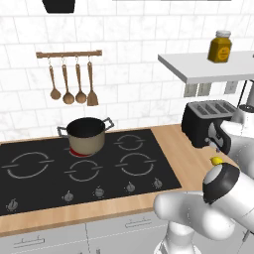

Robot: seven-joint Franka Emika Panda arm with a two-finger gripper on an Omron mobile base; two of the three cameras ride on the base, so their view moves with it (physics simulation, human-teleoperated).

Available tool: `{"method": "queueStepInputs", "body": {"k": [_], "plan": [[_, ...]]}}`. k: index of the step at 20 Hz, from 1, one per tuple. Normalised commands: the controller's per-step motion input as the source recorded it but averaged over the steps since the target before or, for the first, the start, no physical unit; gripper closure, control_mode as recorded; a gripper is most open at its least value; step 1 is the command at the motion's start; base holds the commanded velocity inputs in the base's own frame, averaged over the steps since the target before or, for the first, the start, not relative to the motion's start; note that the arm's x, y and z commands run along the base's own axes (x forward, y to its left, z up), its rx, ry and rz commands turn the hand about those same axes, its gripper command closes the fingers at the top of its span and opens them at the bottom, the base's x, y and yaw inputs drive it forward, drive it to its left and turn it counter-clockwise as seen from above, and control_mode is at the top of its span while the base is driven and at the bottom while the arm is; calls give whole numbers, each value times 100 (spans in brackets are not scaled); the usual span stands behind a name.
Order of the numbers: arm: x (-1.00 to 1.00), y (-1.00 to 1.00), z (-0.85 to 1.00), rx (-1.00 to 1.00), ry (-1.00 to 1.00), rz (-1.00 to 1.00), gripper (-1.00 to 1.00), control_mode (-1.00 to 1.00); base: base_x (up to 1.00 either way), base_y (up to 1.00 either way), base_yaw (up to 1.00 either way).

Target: Put the lemon and garlic in the pot. Retrieve the spatula and lightly stir the vegetables in the pot.

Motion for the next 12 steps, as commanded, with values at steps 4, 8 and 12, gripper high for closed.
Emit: {"method": "queueStepInputs", "body": {"k": [4,8,12], "plan": [[9,-7,-40,-2,2,17,-100,-100,0,0,0],[21,0,-45,0,3,18,-100,-100,0,0,0],[25,0,-41,-1,3,15,-100,-100,0,0,0]]}}
